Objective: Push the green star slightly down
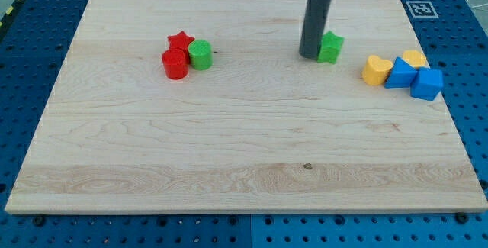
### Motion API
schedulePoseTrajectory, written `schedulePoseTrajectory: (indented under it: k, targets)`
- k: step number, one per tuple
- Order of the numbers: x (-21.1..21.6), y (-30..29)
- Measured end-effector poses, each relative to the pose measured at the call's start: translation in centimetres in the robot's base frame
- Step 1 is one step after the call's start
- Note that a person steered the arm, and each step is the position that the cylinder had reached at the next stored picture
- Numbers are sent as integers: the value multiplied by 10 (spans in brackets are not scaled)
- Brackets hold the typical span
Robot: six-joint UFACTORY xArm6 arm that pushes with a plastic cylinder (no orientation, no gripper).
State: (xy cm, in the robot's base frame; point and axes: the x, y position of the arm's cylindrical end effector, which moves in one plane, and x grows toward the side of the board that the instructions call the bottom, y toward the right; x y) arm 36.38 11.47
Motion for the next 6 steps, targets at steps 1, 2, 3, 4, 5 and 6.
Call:
schedulePoseTrajectory:
  k: [1, 2, 3, 4, 5, 6]
  targets:
    - [-10, 28]
    - [-11, 53]
    - [-20, 71]
    - [-51, 71]
    - [-59, 85]
    - [-51, 85]
